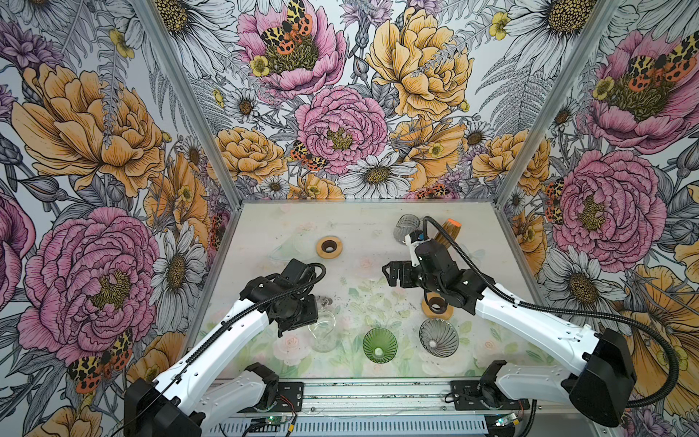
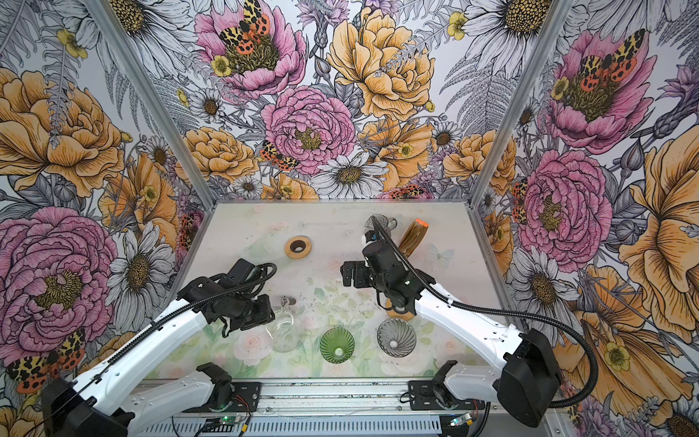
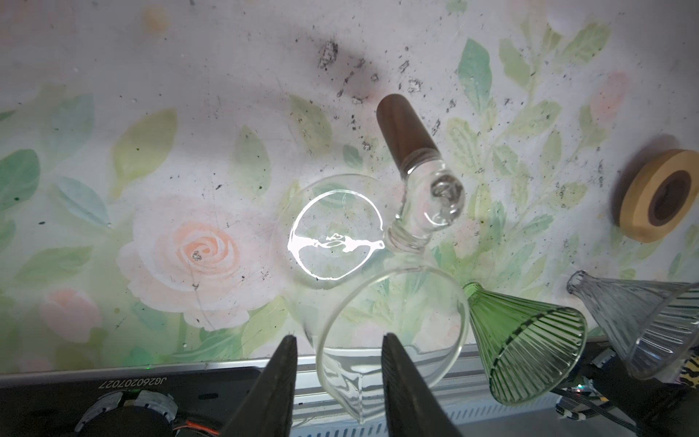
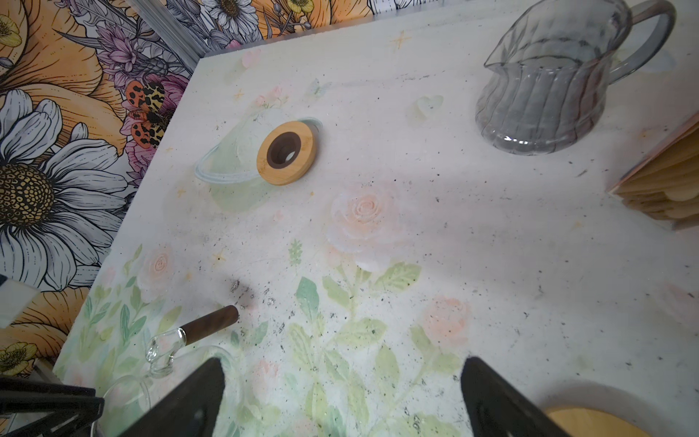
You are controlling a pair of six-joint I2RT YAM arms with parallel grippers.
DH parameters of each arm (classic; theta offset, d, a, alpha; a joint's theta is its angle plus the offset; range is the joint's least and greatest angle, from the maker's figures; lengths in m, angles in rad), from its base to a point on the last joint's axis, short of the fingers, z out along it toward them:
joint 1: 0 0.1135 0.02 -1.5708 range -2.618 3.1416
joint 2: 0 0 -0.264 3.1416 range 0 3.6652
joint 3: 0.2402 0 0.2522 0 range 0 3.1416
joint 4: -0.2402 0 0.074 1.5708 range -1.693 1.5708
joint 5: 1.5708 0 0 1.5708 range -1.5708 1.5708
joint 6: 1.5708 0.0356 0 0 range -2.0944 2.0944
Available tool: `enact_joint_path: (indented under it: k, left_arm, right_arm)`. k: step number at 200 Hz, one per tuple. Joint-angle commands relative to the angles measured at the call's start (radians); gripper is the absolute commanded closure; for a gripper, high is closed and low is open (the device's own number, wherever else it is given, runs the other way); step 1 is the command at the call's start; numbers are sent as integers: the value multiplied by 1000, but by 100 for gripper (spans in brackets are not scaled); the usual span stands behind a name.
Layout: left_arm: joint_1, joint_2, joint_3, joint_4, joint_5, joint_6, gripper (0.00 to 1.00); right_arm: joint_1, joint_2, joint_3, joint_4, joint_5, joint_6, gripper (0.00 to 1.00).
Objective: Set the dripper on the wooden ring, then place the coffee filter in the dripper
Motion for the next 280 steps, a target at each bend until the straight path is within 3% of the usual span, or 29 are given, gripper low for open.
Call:
enact_joint_path:
  k: [1, 230, 280]
  left_arm:
    - [-11, -4, -15, -1, -13, -6, 65]
    - [-26, 70, 8, 14, -80, -18, 87]
    - [-27, 146, 76, 23, -160, -30, 95]
  right_arm:
    - [5, -22, -8, -2, 13, 18, 1]
    - [7, -4, -3, -10, -25, 22, 1]
    - [7, -15, -1, -23, -15, 22, 1]
